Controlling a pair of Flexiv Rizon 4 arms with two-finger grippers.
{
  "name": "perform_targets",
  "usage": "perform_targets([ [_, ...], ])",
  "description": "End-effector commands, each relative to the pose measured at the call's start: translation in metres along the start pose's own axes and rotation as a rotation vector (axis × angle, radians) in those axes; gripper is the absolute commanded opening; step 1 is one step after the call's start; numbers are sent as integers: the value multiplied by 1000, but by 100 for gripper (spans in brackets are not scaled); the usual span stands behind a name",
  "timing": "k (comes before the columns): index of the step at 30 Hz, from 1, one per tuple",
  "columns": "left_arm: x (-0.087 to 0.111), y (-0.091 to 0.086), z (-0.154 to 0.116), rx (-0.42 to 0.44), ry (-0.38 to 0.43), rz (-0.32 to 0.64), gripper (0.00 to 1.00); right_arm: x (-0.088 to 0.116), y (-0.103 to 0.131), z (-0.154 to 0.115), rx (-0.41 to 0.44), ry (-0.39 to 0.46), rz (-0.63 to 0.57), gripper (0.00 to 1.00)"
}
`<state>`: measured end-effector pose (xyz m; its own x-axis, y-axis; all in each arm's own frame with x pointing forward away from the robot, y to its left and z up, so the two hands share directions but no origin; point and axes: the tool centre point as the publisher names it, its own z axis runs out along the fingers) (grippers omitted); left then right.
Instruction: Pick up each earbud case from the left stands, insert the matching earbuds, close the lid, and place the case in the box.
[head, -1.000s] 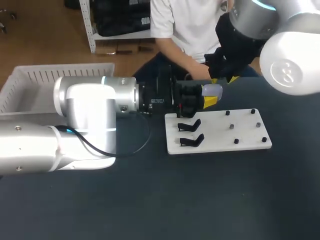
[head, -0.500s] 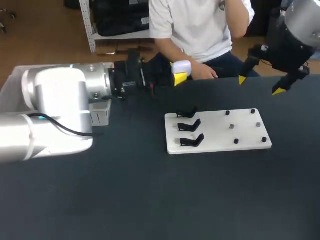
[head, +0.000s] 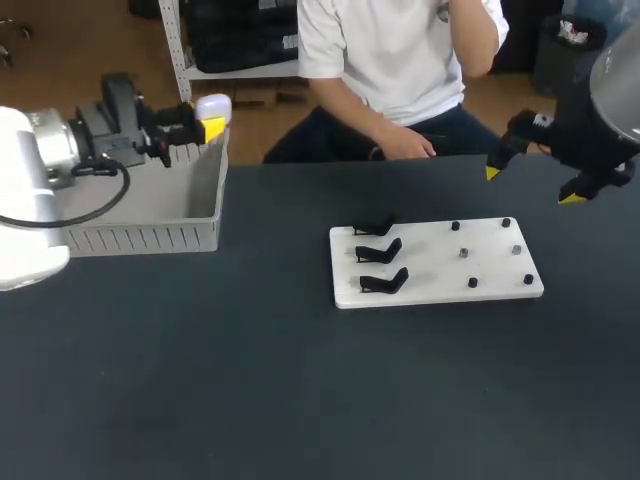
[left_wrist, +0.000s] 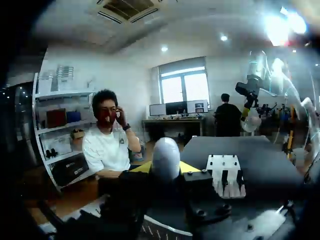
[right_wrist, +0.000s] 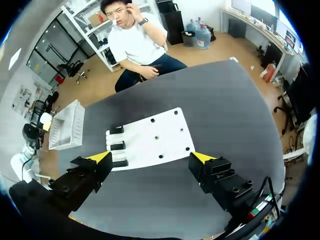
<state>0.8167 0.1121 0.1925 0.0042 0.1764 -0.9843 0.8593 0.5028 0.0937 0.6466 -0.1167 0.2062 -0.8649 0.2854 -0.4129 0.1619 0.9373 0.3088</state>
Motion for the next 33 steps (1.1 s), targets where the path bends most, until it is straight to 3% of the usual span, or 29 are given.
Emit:
perform_targets([
  [1,13,17,-51,-49,22,-17,0,3,-1,0,0,-76,3,100],
  [9,82,37,-53,-104,89,-147,0,3,-1,0,0,-76,3,100],
  [16,114,42,-41,-90,142,-224,0,3,-1,0,0,-76,3,100],
  [18,118,42,-39,-92,165,-247,18,3,-1,0,0,-76,3,100],
  [19,121,41,-40,-94,161,-250,100,3,-1,0,0,-76,3,100],
  [25,110,34,-49,-96,161,-216,100,3,-1,0,0,-76,3,100],
  [33,76,-7,-45,-62,164,-144,100,3,-1,0,0,-76,3,100],
])
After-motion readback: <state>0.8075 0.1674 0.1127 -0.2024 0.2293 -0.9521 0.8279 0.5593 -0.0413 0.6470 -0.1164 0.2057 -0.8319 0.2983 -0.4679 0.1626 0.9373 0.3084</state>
